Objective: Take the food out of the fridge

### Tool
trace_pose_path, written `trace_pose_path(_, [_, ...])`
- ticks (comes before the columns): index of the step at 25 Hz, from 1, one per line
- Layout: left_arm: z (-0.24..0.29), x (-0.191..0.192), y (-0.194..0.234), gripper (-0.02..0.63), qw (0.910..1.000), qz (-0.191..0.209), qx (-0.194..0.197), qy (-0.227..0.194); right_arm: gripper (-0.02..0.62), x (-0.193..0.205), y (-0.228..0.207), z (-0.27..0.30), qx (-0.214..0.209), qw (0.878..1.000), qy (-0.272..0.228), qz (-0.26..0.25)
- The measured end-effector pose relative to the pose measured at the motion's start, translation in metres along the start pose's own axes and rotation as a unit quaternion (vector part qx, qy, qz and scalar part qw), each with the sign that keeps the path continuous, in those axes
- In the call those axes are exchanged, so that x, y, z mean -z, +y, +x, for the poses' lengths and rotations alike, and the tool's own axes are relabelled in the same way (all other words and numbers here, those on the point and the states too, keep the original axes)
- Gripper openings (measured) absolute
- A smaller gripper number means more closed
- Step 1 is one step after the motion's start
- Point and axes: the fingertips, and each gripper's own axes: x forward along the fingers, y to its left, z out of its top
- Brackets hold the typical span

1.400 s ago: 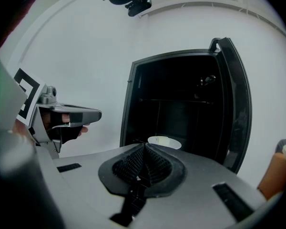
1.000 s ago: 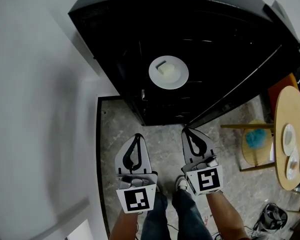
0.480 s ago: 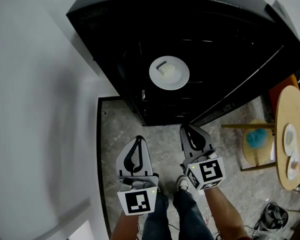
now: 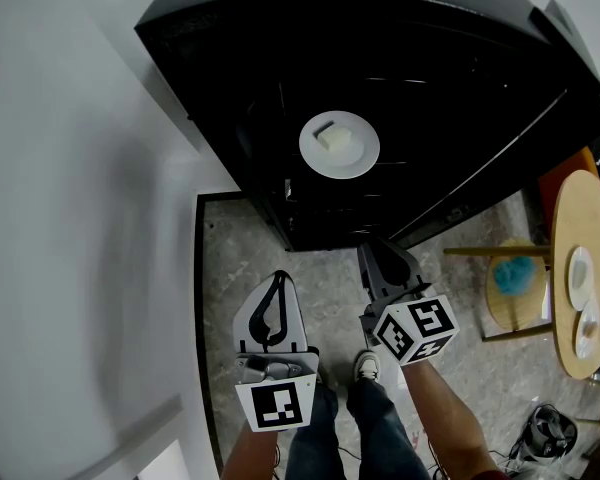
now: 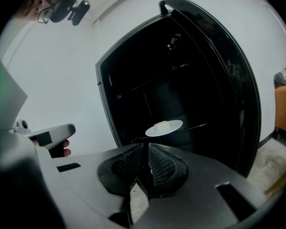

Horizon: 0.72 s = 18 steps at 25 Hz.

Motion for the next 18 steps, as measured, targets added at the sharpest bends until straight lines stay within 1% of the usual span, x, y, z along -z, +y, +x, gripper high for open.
trace_pose_path(4, [-0.001,-0.002,0.000,0.014,1.0000,0.002,0.001,0.000,0.026,0.000,-0.002,0.006,-0.001,1.000,-0.003,0.028])
trace_pose_path(10, [-0.003,-0.001,-0.001,0.014,1.0000,0.002,0.003,0.001,0.057,0.005,-0.004,0.016,-0.006,0.998,0.003,0.066])
trace_pose_path(14, [-0.003,-0.001,-0.001,0.014,1.0000,0.001,0.003,0.001,0.058,0.007,-0.009,0.024,-0.004,0.994,0.002,0.112])
trace_pose_path(18, [-0.003,-0.002,-0.002,0.014,1.0000,0.001,0.003,0.000,0.061,0.006,-0.016,0.034,-0.006,0.985,-0.007,0.172])
